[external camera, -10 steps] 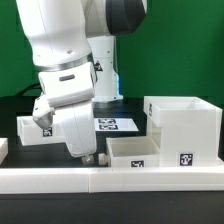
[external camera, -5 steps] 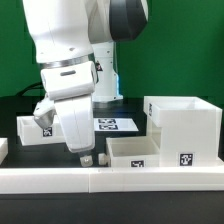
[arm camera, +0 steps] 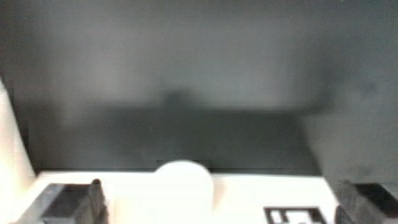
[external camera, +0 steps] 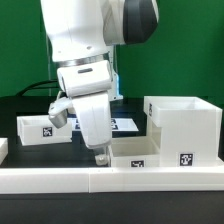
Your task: Assemble drawer
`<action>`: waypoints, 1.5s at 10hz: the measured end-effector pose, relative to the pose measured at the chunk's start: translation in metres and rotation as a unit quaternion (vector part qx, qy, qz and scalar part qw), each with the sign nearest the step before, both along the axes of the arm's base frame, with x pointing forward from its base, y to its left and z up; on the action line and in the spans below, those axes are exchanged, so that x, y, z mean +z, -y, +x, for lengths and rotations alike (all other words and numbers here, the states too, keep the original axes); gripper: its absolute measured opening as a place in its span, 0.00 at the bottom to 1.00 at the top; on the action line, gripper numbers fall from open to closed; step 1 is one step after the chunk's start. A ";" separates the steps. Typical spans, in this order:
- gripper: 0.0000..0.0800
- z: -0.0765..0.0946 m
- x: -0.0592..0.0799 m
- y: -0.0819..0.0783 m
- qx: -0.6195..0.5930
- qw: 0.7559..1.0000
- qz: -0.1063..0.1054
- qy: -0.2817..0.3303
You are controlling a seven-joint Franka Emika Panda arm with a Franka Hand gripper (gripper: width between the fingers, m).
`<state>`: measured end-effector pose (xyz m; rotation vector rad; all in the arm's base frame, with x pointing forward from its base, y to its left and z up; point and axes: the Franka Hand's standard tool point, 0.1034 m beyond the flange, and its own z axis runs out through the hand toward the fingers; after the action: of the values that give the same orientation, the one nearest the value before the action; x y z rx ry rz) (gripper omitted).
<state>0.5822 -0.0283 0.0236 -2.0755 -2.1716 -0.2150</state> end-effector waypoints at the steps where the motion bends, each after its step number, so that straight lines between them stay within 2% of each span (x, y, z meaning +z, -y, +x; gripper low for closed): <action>1: 0.81 0.002 0.000 -0.003 0.001 1.000 -0.001 0.000; 2: 0.81 0.003 0.000 -0.005 0.005 1.000 -0.007 0.000; 5: 0.81 0.002 -0.001 -0.003 0.004 1.000 -0.007 0.000; 12: 0.81 0.006 0.004 -0.052 -0.005 1.000 0.003 -0.005; 15: 0.81 0.005 0.003 -0.059 -0.012 1.000 0.004 -0.009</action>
Offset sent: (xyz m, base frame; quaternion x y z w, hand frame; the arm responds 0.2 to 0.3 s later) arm 0.0000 0.0000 0.0000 0.0000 0.0000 0.0000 1.0000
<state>0.5869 0.0308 0.0267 -2.0922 -2.1324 -0.2067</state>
